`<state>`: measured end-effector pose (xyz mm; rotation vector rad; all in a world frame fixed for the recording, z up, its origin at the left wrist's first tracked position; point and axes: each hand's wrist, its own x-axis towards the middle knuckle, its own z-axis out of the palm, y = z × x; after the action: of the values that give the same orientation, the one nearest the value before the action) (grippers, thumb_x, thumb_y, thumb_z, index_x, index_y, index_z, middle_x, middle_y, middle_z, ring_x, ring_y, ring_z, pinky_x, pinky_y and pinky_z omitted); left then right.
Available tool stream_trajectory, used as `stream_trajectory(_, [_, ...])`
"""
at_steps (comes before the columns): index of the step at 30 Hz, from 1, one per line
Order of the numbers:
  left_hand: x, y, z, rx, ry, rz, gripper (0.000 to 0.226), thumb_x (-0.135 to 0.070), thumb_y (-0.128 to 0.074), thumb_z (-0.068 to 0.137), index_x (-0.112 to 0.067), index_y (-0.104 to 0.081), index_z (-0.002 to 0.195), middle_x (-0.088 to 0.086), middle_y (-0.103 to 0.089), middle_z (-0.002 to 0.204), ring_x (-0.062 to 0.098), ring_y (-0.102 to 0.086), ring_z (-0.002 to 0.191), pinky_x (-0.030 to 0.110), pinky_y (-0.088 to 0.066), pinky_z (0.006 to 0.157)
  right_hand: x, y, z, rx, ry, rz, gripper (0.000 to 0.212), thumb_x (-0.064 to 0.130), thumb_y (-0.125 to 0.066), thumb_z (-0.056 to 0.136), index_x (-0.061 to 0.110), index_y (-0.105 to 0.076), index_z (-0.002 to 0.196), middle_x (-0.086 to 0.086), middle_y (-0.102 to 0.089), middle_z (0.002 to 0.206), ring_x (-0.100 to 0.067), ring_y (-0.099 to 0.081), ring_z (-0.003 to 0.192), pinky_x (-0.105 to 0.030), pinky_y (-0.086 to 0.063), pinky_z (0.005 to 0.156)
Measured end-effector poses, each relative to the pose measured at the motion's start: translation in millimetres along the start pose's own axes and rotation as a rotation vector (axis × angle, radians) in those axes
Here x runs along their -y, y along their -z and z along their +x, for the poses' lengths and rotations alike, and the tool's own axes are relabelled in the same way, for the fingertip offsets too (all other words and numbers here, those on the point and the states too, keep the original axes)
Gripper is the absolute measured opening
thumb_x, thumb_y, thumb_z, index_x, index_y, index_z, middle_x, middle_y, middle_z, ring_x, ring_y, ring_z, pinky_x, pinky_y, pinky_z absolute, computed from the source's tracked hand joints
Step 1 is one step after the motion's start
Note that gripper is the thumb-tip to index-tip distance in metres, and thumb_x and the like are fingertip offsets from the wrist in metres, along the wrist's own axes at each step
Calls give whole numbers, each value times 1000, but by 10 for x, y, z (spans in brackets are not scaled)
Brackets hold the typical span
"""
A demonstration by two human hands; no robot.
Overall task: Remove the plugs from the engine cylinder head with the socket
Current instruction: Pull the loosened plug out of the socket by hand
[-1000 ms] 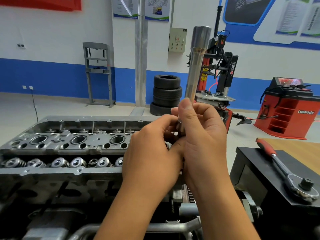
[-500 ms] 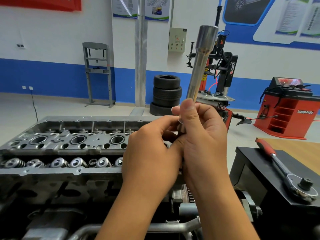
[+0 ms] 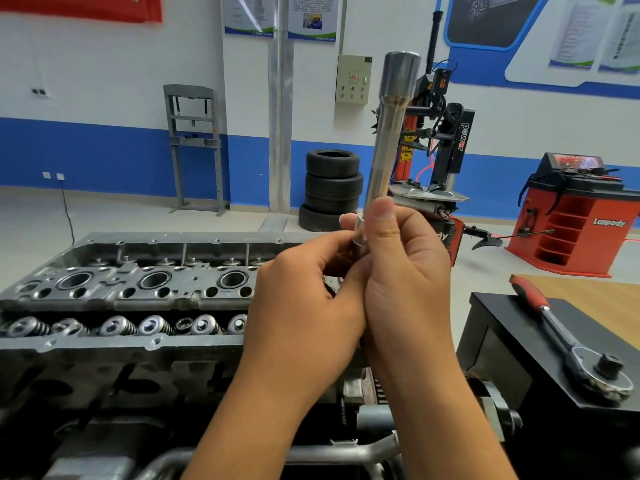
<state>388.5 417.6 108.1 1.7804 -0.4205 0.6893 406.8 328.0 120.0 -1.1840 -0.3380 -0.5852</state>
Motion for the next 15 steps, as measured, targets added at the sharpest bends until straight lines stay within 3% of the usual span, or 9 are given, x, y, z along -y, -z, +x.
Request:
stream_trajectory(3, [-9,11,12,42,1,-11,28,-44,-59,91,-42,-73,116,-20,-77,94,10,-75,84,44,-62,79,13,-7,-2,2,-12,-15,54,53,-55,95,0,-65,88,-30,-61,86,-29,-59,78,-65,-54,78])
stream_trajectory(5, [-1,2,11,25,13,-5,27,-46,-60,89,-43,-72,113,-19,-77,95,9,-75,87,46,-62,78,16,-6,-11,14,-16,11,53,53,-60,95,0,-64,89,-26,-62,83,-28,-59,75,-64,-56,72])
stream_trajectory(8, [11,-10,-3,-18,29,31,23,-50,-63,83,-47,-72,104,-20,-76,90,9,-74,82,47,-62,67,5,6,-15,34,7,33,38,48,-76,85,13,-65,94,-10,-71,86,-19,-68,72,-42,-61,64])
stream_trajectory(11, [16,-9,-9,-27,0,81,22,-50,-65,84,-49,-72,105,-26,-74,90,3,-71,79,41,-62,67,-15,11,-11,31,29,-2,34,44,-71,87,11,-65,94,-14,-73,90,-14,-70,70,-33,-60,64])
stream_trajectory(13, [7,3,-6,13,-14,67,24,-50,-61,90,-49,-71,112,-25,-75,93,3,-72,83,40,-62,72,-19,18,-1,15,35,-36,36,48,-62,91,13,-67,86,-17,-72,91,-16,-70,77,-44,-63,71])
stream_trajectory(15, [-8,13,1,53,-17,47,27,-51,-55,94,-47,-70,116,-22,-76,94,6,-73,87,43,-61,78,-8,21,3,-5,11,-44,42,52,-54,94,15,-72,80,-17,-73,89,-21,-70,85,-59,-59,88])
